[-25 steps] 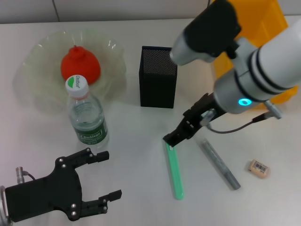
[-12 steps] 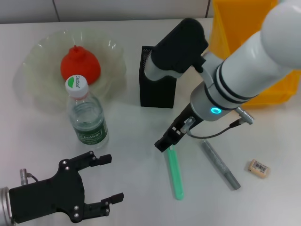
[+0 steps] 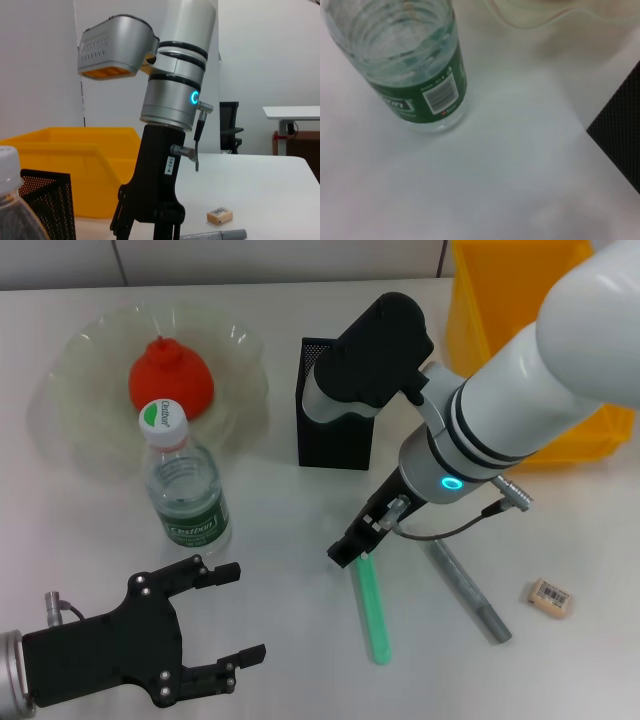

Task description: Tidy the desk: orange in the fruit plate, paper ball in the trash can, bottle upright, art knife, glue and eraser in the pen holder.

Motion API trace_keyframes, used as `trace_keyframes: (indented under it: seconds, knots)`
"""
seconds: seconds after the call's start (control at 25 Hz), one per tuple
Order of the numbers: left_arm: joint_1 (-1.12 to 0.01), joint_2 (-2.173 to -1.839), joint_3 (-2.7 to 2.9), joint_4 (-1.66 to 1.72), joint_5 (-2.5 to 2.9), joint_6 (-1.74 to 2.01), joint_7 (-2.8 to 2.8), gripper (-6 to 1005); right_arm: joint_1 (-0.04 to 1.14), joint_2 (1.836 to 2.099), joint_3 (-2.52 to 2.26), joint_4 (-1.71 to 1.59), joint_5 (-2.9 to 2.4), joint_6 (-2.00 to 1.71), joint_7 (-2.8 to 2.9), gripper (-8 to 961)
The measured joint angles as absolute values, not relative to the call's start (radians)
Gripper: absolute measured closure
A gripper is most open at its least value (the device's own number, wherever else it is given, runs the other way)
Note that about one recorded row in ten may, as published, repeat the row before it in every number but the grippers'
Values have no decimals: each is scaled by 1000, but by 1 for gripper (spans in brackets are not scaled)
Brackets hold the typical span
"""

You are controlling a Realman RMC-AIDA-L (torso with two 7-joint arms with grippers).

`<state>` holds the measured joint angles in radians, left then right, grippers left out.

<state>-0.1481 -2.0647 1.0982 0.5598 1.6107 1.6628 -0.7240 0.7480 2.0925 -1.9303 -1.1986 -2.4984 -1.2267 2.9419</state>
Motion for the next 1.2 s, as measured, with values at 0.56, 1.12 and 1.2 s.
trace_keyframes:
  seconds: [0.56,1.12,1.2]
  knots:
    - [-153,-2065,1098,560,1611,1665,-724,197,764,2092,-1936,-1154,-2490,-1229,2949,368]
    - [-160,-2066,1098,560,1611,1664,-726,197,755,2092,-1898,-1174,-2485,-1267,2950,628]
    - [-160,-2066,1098,560,1611,1664,-726,197,754,2092,-1898,-1177,-2487,-1273,2952,607]
